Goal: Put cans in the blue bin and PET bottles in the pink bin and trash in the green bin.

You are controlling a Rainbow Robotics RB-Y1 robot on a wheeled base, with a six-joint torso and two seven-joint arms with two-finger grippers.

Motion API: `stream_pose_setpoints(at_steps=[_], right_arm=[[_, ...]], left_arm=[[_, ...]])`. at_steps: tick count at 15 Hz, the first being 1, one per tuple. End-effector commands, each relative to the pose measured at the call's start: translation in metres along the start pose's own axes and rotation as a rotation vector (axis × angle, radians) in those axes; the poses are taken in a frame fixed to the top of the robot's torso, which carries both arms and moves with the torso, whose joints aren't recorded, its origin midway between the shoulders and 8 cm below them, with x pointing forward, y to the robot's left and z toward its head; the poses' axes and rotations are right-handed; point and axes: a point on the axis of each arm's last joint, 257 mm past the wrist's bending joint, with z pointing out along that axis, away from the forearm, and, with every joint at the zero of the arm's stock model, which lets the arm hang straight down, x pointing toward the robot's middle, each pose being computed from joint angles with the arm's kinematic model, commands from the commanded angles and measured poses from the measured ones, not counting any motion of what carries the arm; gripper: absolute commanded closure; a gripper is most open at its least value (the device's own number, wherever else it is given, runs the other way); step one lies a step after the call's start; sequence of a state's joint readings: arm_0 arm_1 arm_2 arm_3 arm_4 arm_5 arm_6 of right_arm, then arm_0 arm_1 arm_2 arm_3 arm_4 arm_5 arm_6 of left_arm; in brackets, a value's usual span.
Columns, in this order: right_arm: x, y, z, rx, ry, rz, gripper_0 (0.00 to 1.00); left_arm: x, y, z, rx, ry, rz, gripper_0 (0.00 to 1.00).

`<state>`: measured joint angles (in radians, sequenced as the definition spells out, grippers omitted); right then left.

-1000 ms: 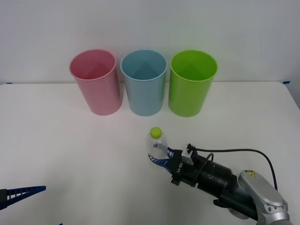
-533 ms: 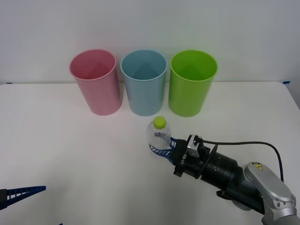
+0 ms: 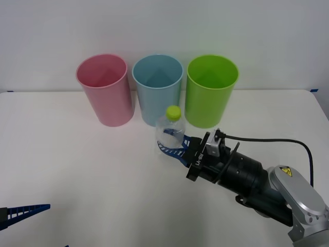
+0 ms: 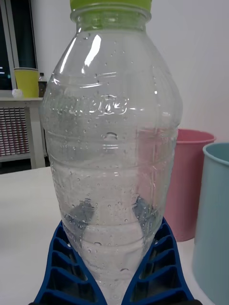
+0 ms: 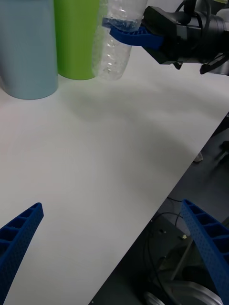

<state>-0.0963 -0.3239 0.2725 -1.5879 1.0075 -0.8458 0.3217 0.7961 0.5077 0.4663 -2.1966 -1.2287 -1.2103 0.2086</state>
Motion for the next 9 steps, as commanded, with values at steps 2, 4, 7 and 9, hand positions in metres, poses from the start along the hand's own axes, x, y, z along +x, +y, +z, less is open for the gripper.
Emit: stream_pose_setpoints(at_steps=[2,4,7,9], right_arm=[[-0.028,-0.004,0.01,0.021,-0.039,-0.016,1.0],[-0.039,-0.002,0.016,0.023,-0.063,-0.012,1.0],[-0.053,0.0,0.035,-0.002,-0.071,-0.012,1.0],[-0.065,-0.003,0.053,-0.013,-0.076,-0.004,1.0]], left_arm=[[0.0,0.0,0.0,0.0,0.0,0.0,0.0],[0.0,0.0,0.0,0.0,0.0,0.0,0.0],[0.0,0.0,0.0,0.0,0.0,0.0,0.0],[0.0,0.0,0.0,0.0,0.0,0.0,0.0]])
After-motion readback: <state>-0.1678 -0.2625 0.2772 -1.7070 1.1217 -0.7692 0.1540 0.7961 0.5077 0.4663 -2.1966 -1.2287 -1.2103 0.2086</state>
